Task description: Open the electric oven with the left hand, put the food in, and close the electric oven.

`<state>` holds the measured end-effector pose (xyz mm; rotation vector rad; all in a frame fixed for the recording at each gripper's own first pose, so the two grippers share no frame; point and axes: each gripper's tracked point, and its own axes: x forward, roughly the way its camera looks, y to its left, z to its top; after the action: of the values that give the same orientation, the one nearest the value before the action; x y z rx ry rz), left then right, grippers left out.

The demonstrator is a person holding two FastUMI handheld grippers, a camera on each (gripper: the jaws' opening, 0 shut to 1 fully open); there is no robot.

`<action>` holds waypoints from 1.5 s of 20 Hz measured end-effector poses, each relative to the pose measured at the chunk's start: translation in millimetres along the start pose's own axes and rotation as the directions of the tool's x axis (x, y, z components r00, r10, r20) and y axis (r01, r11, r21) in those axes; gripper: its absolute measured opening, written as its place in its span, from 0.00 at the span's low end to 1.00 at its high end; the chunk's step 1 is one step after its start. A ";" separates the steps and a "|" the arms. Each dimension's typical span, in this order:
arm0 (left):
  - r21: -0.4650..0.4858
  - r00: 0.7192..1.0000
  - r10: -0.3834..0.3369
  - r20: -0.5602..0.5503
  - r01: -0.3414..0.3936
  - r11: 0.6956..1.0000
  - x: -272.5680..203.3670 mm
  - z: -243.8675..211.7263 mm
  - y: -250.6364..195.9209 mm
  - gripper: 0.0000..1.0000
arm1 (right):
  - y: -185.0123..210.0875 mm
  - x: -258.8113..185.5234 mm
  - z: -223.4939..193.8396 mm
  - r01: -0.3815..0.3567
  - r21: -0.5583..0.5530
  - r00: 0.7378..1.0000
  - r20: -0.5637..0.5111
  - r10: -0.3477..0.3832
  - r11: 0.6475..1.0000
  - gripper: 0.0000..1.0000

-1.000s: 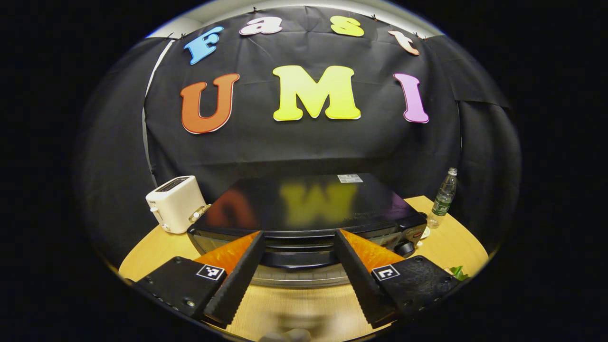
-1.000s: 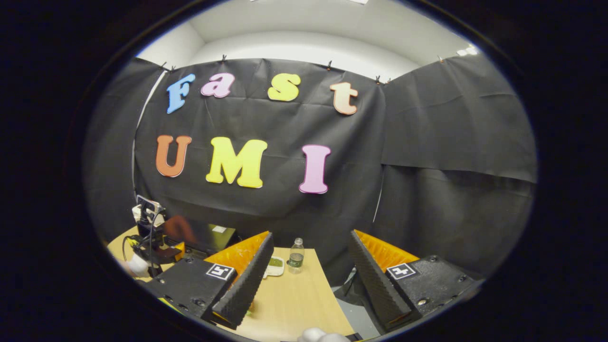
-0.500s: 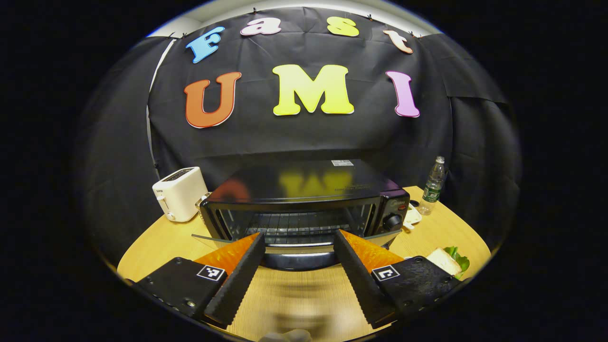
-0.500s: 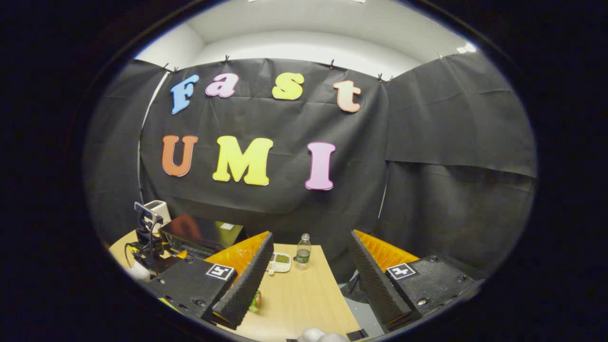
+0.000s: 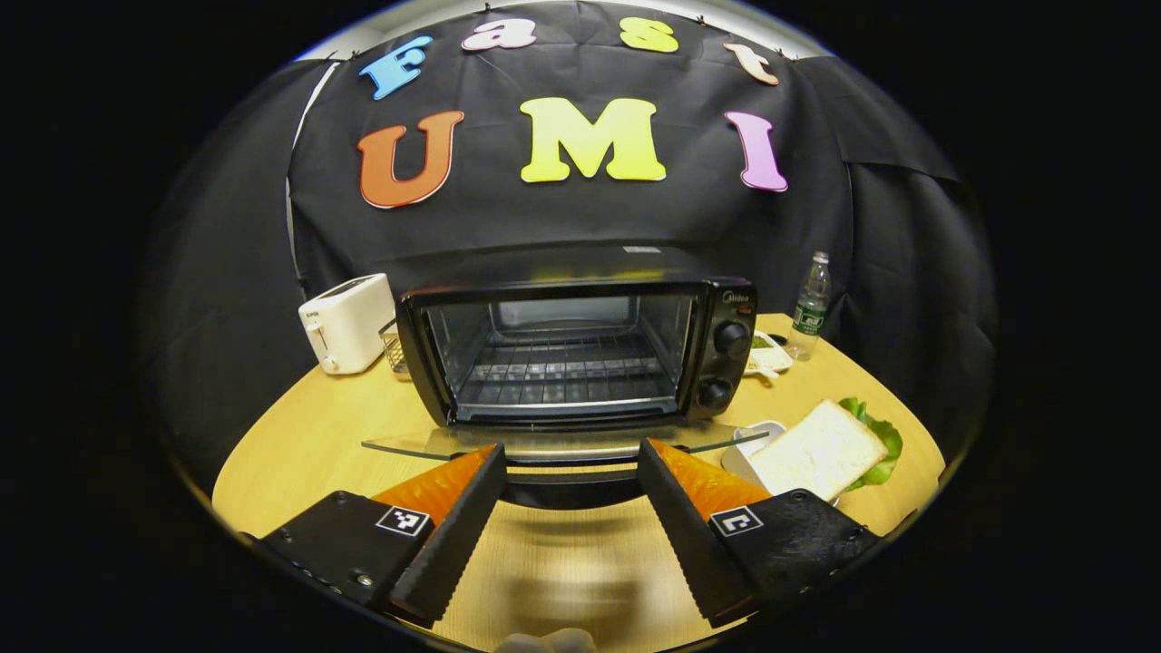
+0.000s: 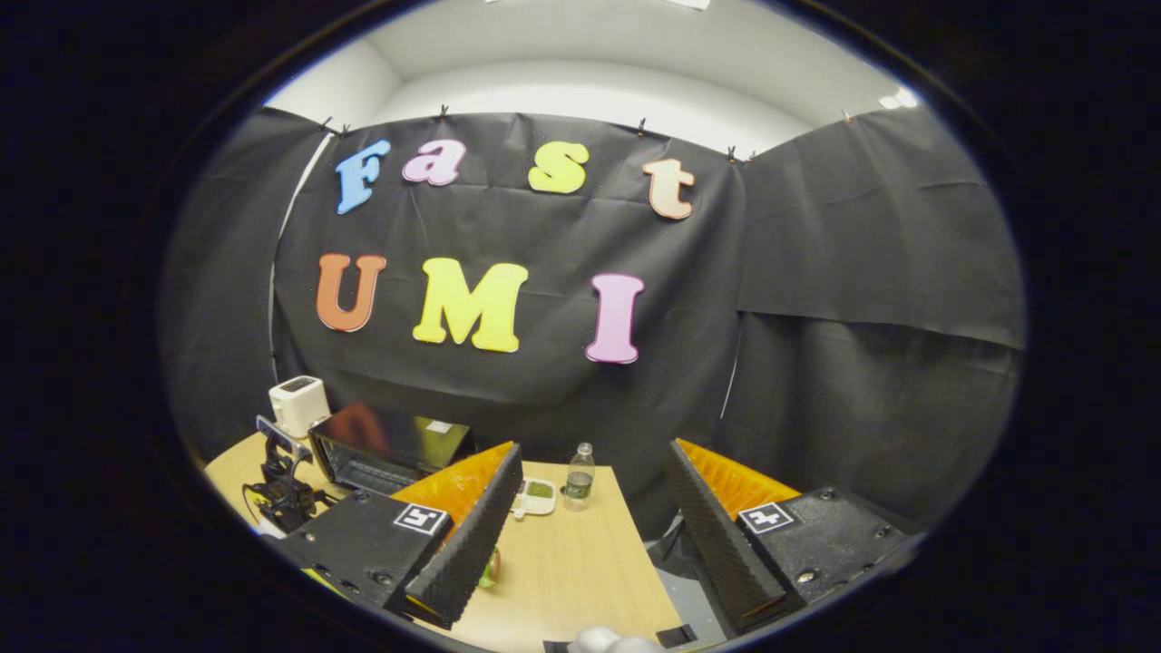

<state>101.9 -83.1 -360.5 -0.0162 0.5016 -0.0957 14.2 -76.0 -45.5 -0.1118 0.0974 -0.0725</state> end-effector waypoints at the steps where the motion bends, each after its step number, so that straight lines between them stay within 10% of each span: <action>1: -0.009 1.000 0.001 -0.016 -0.001 1.000 -0.2 -8.0 0.6 0.96 | -0.5 -1.3 -2.0 0.000 -0.001 1.000 -0.004 0.000 1.000 0.92; 12: -0.100 0.975 -0.009 -0.221 -0.014 0.995 4.3 -91.8 -5.9 0.83 | -5.1 -10.9 -17.2 0.006 -0.017 0.999 -0.038 -0.006 1.000 0.93; 14: -0.088 0.979 -0.004 -0.202 -0.014 0.996 3.9 -90.6 -6.9 0.93 | -6.9 -9.4 -21.6 0.007 -0.024 0.999 -0.046 -0.008 1.000 0.93; 30: -0.065 0.986 0.074 0.150 -0.065 0.996 -100.0 72.6 24.8 0.95 | 29.4 56.7 -138.6 -0.148 0.107 0.957 -0.236 0.170 0.983 1.00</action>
<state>51.8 -49.4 -249.9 -0.0640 0.3522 -0.0106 58.4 -66.2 -191.2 -0.0055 0.3490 0.0712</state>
